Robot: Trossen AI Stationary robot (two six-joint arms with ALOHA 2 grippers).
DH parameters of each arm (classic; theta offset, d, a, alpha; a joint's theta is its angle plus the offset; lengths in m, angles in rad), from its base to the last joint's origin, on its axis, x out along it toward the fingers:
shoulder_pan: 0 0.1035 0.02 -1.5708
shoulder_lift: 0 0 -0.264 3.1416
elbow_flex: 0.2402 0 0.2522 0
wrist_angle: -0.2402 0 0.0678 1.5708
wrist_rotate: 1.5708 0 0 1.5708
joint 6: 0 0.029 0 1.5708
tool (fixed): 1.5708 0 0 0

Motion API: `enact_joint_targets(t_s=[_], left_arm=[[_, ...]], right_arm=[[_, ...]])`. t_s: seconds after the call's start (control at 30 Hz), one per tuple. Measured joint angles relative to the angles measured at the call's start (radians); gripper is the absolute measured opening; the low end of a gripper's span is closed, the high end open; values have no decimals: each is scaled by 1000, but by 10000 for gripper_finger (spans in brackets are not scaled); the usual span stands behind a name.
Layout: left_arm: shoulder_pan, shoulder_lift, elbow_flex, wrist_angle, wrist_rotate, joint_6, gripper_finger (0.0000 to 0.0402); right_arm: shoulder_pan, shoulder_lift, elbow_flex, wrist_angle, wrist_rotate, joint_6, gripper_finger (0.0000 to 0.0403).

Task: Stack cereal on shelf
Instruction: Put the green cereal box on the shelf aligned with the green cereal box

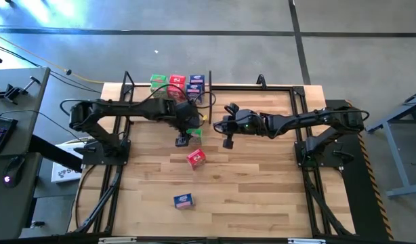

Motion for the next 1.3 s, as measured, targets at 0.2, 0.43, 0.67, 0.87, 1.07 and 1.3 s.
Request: enact_joint_targets(t_s=[0.2, 0.43, 0.67, 0.87, 1.07, 1.3], left_arm=[[0, 19, 2, 0, 3, 2, 258], [0, 68, 2, 1, 3, 18, 257], [1, 75, 2, 3, 4, 34, 226], [3, 75, 2, 1, 6, 75, 173], [11, 31, 1, -71, -1, 98, 140], [54, -118, 1, -254, -5, 172, 138]], right_arm=[[0, 0, 0, -1, -20, 0, 3], [0, 0, 0, -1, -20, -4, 3], [0, 0, 0, -2, -20, -4, 3], [0, 0, 0, -2, -20, -4, 3], [0, 1, 0, -7, -20, 0, 3], [0, 1, 0, -13, -28, 0, 3]])
